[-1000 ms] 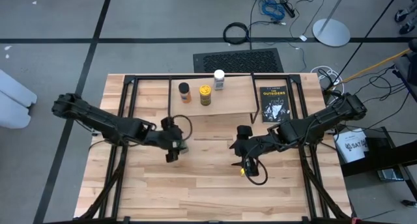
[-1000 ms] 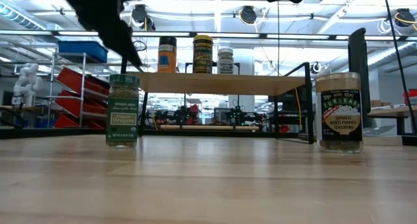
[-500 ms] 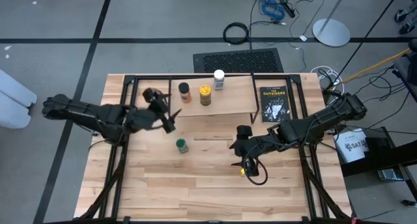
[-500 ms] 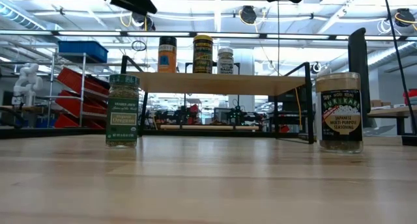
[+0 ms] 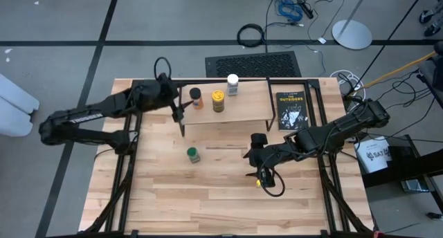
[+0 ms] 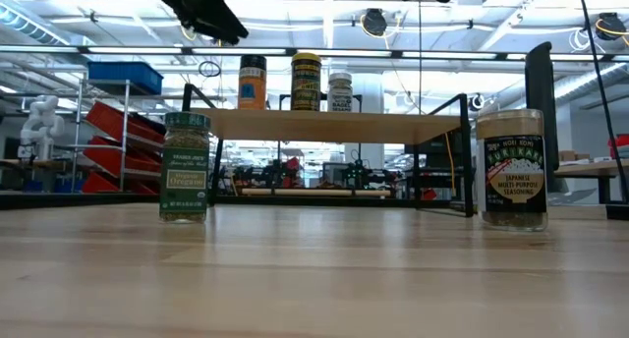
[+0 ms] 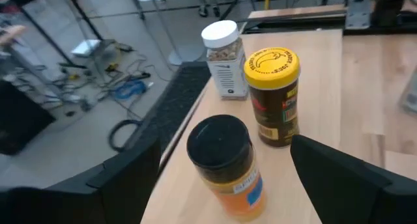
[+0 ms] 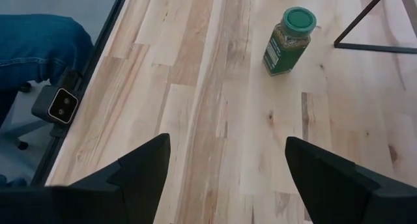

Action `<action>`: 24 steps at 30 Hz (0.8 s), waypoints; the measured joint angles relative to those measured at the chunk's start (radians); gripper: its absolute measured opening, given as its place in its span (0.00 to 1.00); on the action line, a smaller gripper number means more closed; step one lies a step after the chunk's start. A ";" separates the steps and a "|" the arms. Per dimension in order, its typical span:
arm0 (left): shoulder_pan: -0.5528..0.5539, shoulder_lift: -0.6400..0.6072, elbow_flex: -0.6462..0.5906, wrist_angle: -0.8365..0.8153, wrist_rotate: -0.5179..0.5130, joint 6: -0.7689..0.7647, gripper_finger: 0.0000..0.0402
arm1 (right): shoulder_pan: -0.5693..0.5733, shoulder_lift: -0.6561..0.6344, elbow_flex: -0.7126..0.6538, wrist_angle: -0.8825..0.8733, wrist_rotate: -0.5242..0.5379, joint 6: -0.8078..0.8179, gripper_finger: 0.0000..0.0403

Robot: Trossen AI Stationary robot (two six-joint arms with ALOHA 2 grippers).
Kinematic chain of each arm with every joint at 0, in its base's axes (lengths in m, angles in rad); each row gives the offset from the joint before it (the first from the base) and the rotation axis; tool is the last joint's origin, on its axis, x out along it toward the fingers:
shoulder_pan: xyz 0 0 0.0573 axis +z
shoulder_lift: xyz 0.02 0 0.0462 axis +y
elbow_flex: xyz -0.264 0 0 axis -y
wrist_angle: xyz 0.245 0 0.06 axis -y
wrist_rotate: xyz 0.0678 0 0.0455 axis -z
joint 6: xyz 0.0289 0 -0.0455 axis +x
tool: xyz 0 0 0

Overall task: Shelf spices
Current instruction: Remove the orange seasoning bottle from the shelf

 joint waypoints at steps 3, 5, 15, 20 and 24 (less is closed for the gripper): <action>0.073 0.014 0.000 0.015 0.100 0.006 0.88 | 0.000 0.000 0.000 0.000 0.000 -0.007 0.72; 0.111 0.023 0.000 0.020 0.151 0.019 0.88 | 0.000 0.000 0.000 0.000 0.000 -0.009 0.72; 0.221 0.101 0.000 0.044 0.361 0.041 0.88 | 0.000 0.000 0.000 -0.001 0.000 -0.011 0.72; 0.236 0.158 0.000 0.076 0.370 0.043 0.88 | 0.000 0.000 0.000 -0.001 0.000 -0.011 0.72; 0.243 0.202 0.000 0.103 0.406 0.044 0.88 | 0.000 0.000 0.000 -0.001 0.000 -0.011 0.72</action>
